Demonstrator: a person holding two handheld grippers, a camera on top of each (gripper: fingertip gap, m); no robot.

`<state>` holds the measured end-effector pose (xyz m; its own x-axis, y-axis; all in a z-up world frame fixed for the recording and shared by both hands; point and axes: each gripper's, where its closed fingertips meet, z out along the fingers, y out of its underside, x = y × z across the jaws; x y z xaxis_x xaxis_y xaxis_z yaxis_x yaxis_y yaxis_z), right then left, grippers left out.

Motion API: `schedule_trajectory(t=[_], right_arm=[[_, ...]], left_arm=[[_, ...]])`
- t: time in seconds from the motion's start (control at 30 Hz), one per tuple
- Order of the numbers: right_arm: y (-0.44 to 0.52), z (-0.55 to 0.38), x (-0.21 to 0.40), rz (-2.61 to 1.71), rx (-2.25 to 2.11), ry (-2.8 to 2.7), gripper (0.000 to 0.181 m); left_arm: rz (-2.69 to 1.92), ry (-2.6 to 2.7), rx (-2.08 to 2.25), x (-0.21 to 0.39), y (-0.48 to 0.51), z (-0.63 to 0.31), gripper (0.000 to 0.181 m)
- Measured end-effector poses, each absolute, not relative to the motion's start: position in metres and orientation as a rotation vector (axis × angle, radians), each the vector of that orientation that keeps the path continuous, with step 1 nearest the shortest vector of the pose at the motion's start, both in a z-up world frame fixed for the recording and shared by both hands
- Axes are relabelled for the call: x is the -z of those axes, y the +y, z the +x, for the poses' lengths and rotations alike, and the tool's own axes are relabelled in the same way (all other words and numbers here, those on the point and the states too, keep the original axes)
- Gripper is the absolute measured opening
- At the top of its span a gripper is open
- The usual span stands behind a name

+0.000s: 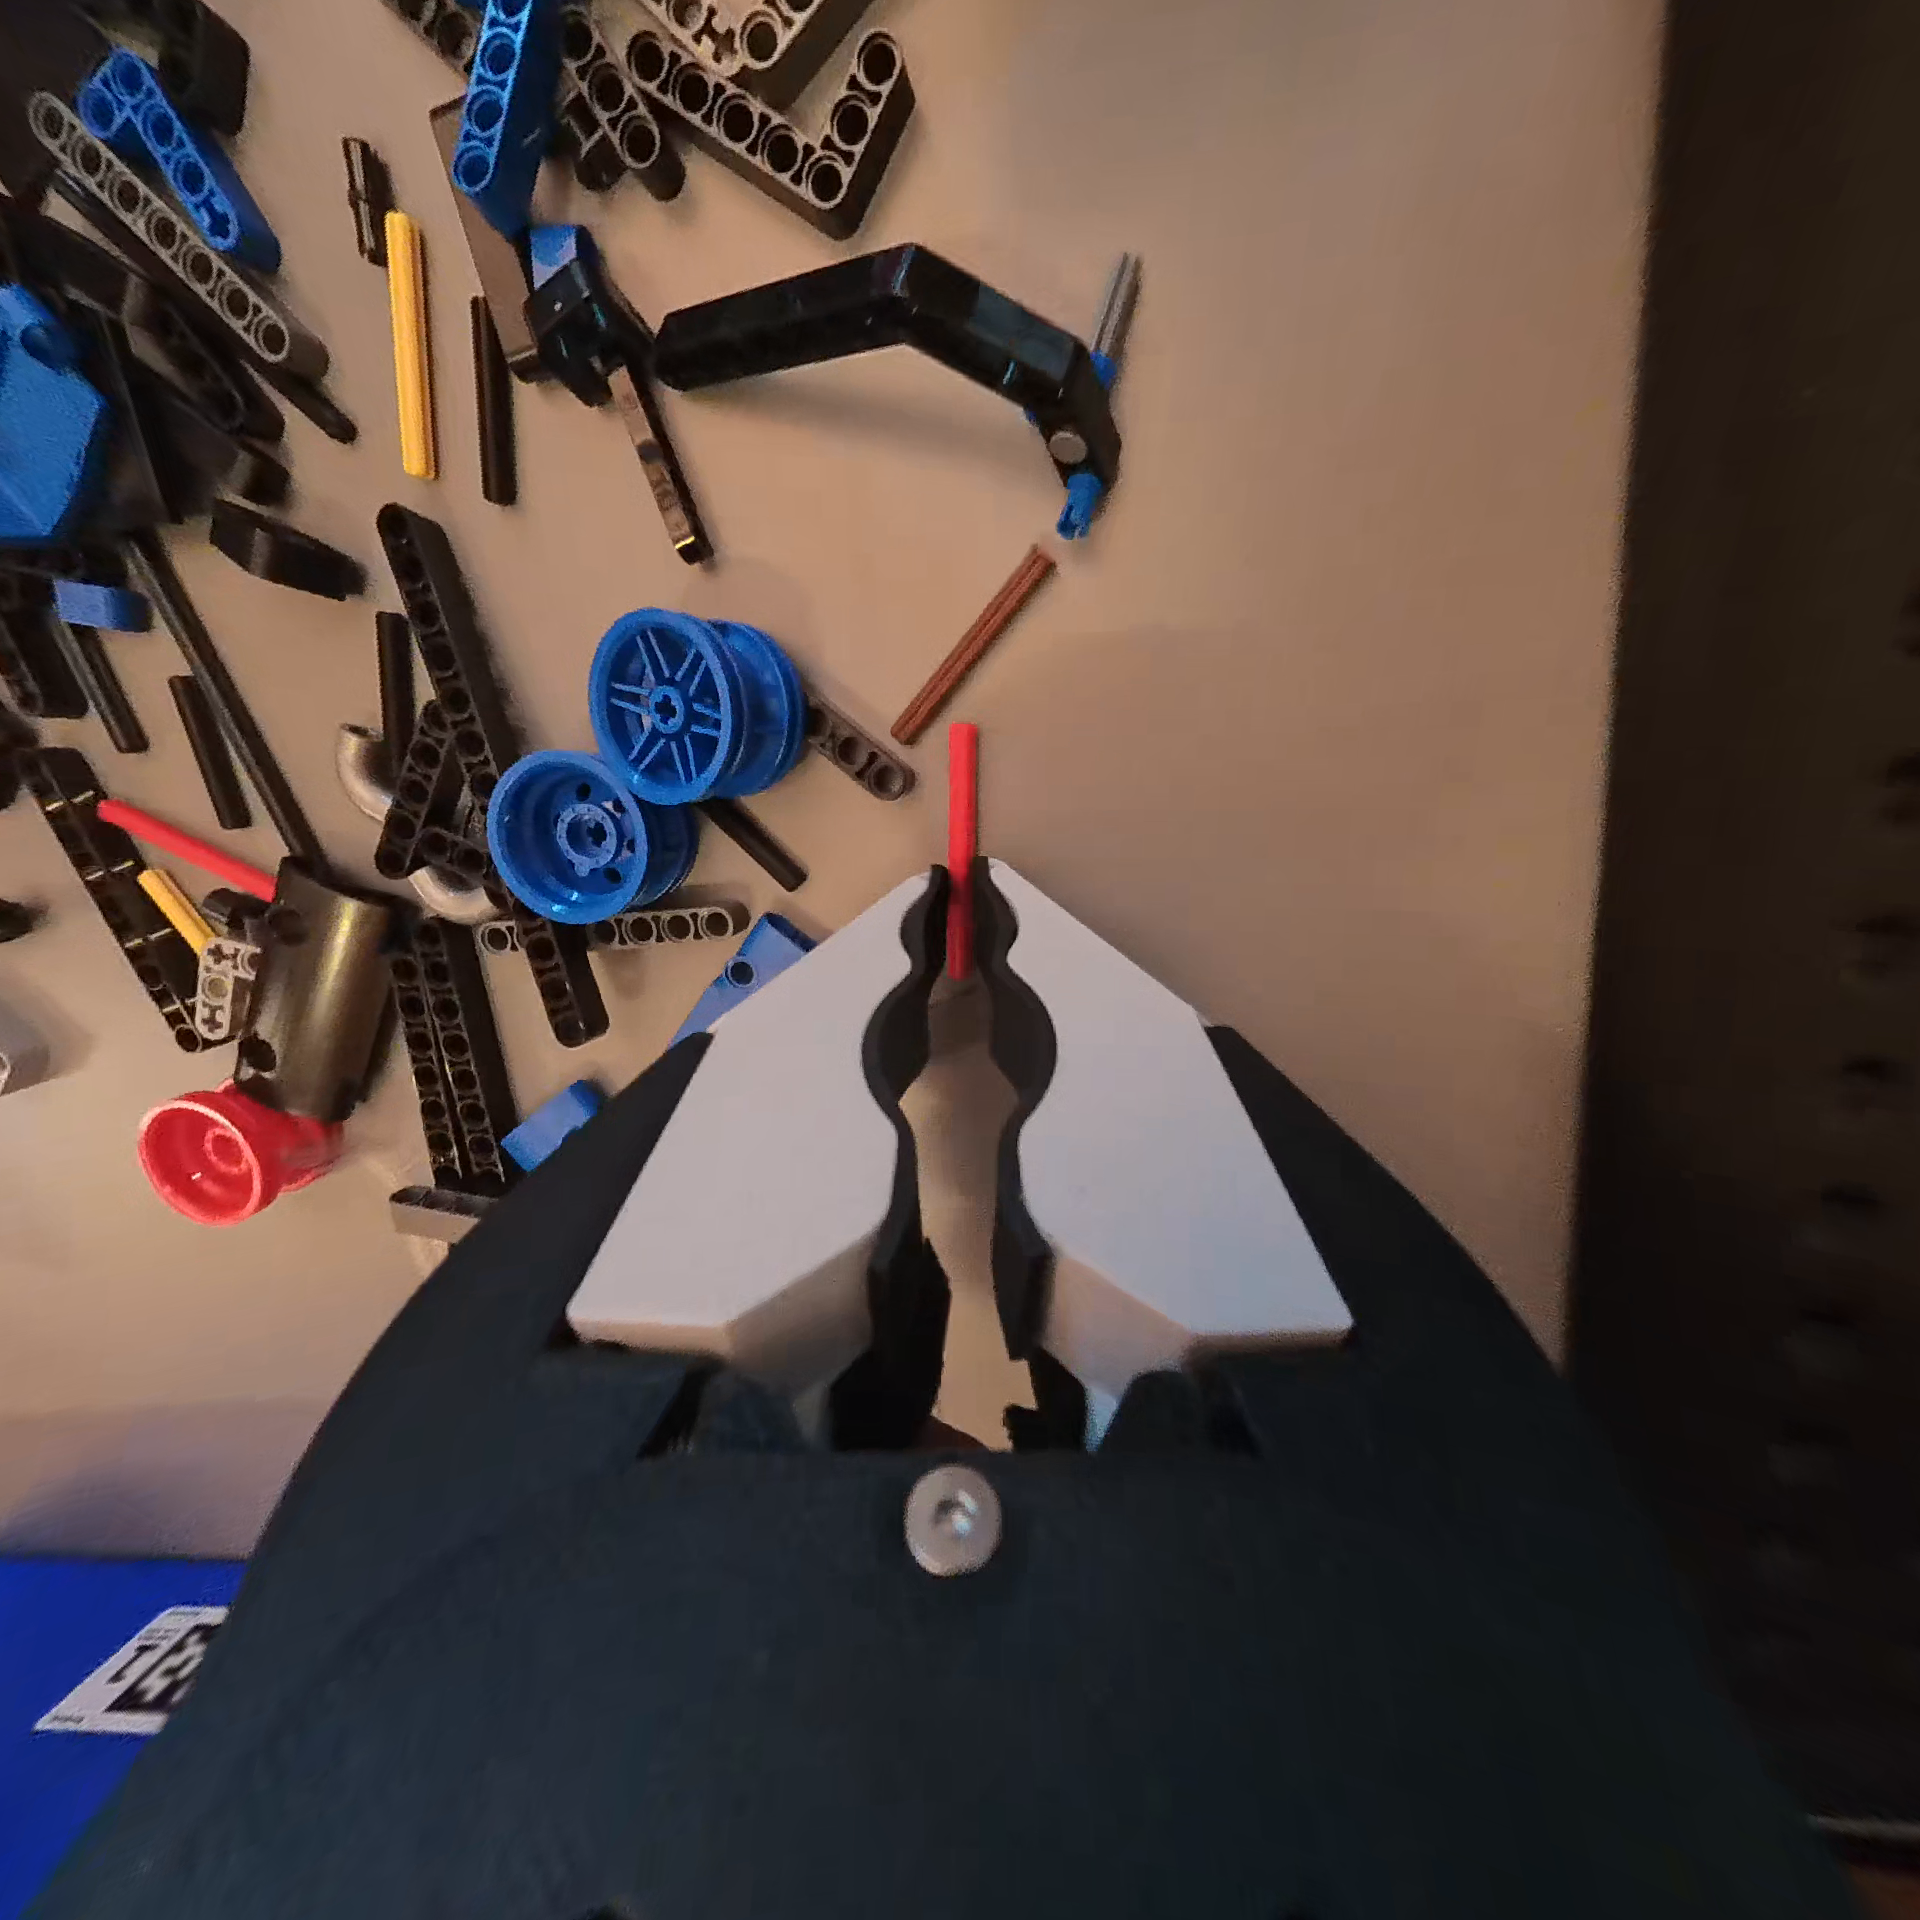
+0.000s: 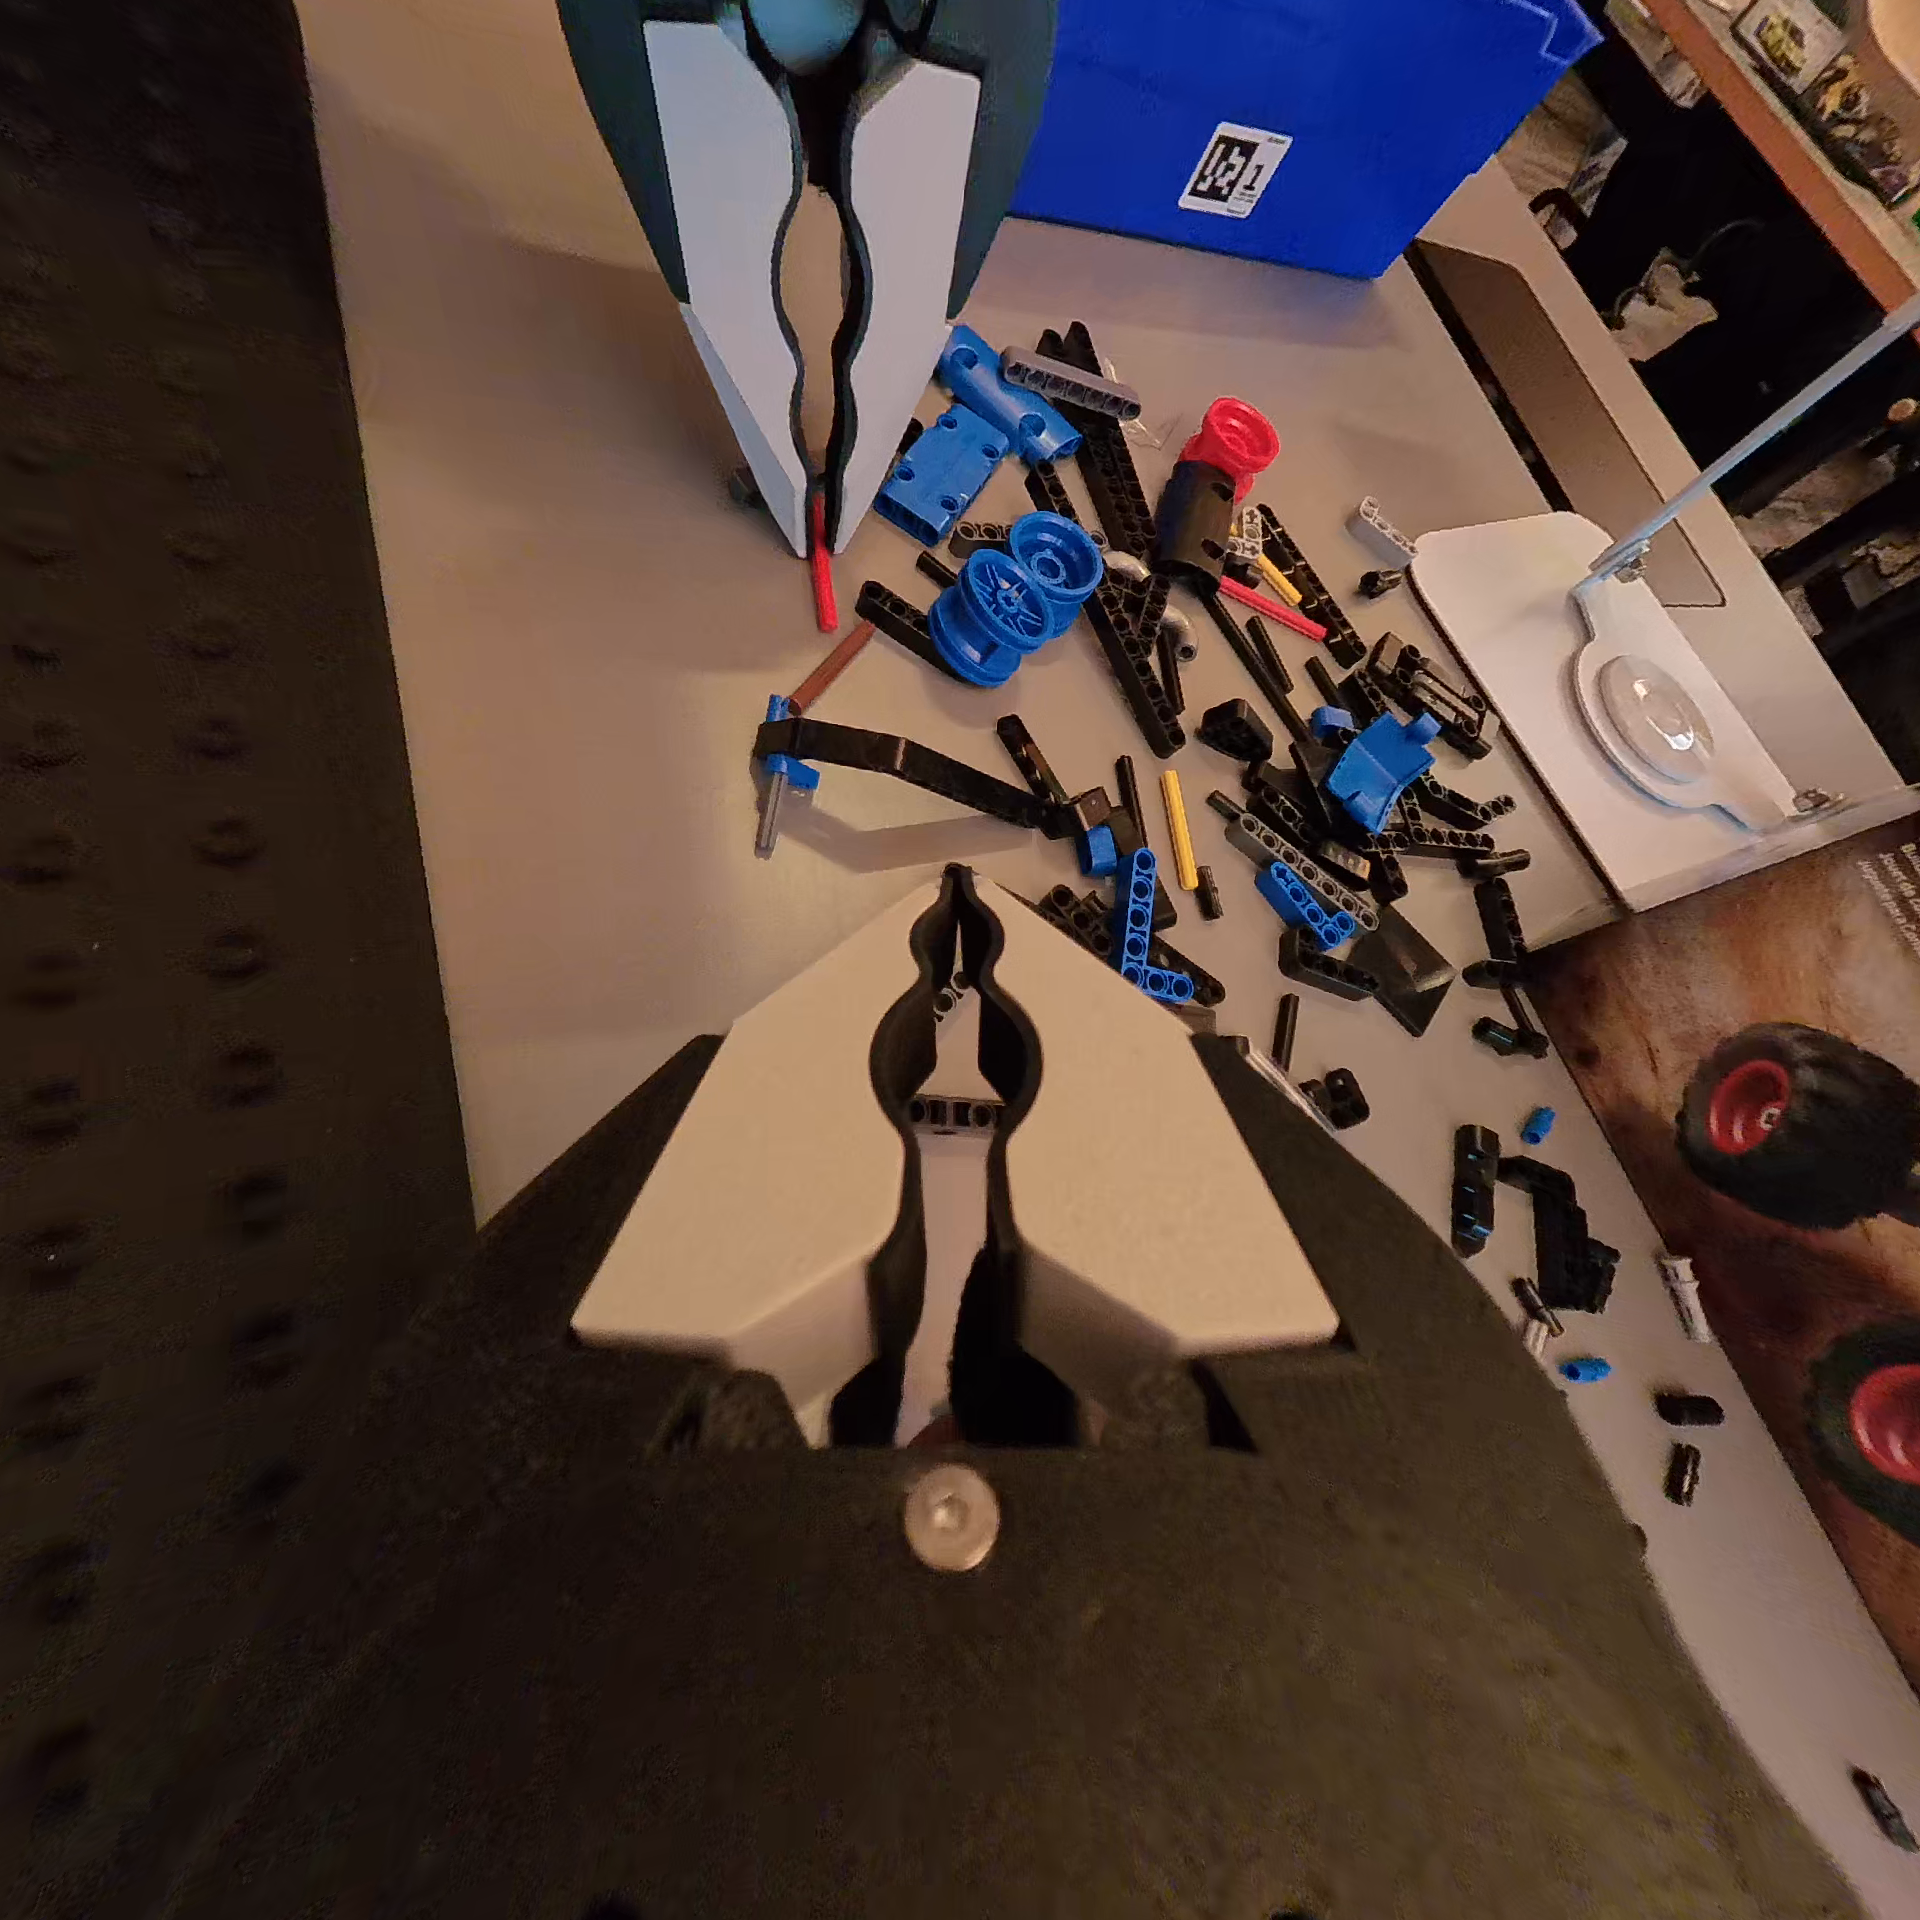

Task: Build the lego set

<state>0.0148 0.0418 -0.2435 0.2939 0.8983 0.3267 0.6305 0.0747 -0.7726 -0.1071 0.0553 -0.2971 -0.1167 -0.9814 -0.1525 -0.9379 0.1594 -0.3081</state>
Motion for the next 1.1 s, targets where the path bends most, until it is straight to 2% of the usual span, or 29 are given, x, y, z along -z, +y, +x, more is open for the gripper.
schedule_trajectory(t=[0.23,0.43,0.73,0.8,0.97,1.1], right_arm=[[0.033,0.006,0.232,-1.607,-0.476,-1.391,0.001],[0.016,-0.015,0.22,-1.47,-0.452,-1.463,0.016],[0.013,-0.026,0.239,-1.37,-0.146,-1.645,0.012],[0.015,-0.026,0.24,-1.353,-0.085,-1.656,0.003],[0.02,-0.013,0.242,-1.436,-0.117,-1.613,0.001],[0.028,0.004,0.245,-1.502,-0.151,-1.56,0.001]], left_arm=[[-1.802,1.908,0.256,0.283,0.044,-0.089,0.001],[-1.699,1.817,0.383,0.257,0.023,-0.053,0.002],[-1.677,1.853,0.418,0.239,0.012,-0.024,0.002],[-1.669,1.869,0.401,0.24,0.011,-0.02,0.002],[-1.753,1.771,0.495,0.239,0.018,-0.013,0.004],[-1.905,1.627,0.541,0.247,0.037,-0.026,0.033]])
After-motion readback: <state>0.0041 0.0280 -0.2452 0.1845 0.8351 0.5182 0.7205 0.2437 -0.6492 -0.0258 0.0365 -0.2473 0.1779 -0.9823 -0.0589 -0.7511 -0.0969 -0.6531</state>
